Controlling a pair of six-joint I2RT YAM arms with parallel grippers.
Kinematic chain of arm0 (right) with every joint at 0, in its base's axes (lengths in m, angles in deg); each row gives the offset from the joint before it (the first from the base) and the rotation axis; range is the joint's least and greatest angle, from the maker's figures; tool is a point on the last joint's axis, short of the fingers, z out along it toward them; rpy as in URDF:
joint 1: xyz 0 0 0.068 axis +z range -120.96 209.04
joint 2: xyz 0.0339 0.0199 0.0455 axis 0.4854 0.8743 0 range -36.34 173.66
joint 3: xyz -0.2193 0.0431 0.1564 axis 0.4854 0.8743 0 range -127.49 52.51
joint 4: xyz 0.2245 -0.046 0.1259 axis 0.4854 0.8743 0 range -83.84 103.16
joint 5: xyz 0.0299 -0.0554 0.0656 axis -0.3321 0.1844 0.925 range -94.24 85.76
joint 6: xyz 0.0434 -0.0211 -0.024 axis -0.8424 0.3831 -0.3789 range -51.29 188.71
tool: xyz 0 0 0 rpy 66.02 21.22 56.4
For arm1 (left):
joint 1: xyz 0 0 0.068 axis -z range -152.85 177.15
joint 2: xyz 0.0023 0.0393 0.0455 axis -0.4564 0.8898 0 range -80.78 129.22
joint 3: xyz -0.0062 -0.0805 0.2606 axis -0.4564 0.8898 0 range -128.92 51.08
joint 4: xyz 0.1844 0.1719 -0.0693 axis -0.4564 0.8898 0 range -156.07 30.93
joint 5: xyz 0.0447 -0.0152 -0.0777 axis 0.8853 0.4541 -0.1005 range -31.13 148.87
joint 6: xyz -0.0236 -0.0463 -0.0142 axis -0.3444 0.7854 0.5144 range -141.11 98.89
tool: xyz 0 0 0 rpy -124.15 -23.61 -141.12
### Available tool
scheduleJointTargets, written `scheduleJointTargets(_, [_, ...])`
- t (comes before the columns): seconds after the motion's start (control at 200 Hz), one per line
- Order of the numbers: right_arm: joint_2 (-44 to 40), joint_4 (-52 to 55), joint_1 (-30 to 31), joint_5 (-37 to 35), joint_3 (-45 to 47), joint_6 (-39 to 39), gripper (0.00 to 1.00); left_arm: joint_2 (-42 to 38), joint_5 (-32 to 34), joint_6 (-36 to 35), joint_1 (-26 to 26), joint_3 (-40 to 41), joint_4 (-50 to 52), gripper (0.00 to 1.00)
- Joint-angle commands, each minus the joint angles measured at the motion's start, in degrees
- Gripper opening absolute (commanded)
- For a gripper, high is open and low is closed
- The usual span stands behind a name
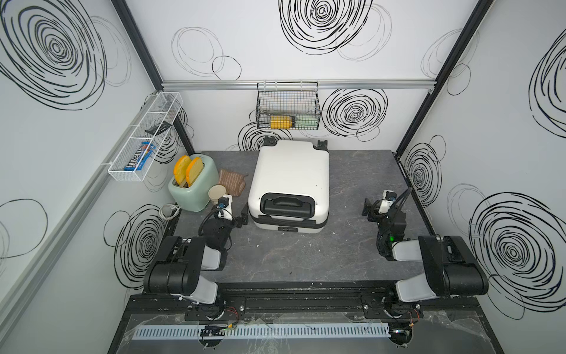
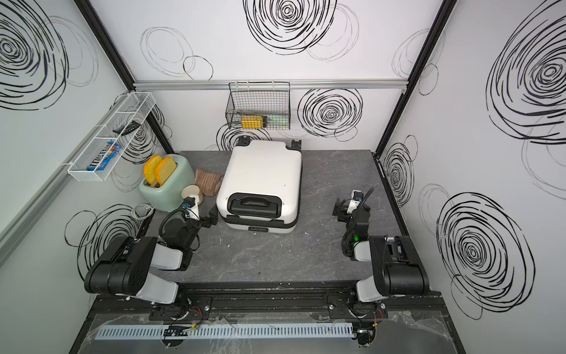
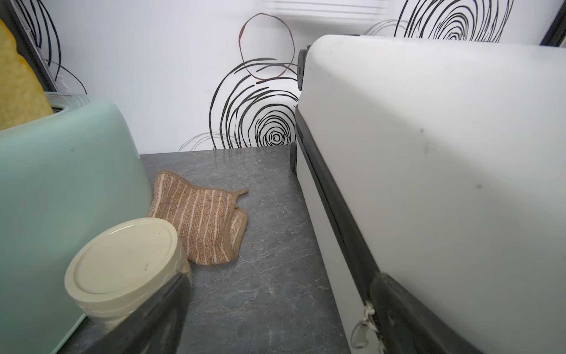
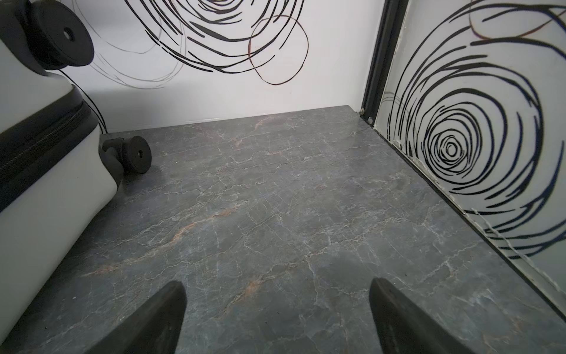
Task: Open the suitcase zippers
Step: Pick up the suitcase from the center of the board.
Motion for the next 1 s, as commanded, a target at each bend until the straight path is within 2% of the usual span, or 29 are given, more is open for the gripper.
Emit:
scheduleJointTargets(0.0, [0.19, -0.21, 0.13, 0.07, -0.85, 0.58, 0.97, -0.95, 0.22, -0.84, 0.22, -0.96, -2.15, 0.96])
scheduleJointTargets(0.996, [0.24, -0.18, 0.14, 0.05, -0.85, 0.51, 0.97, -0.87, 0.1, -0.73, -0.06, -0.98, -2.3, 0.96])
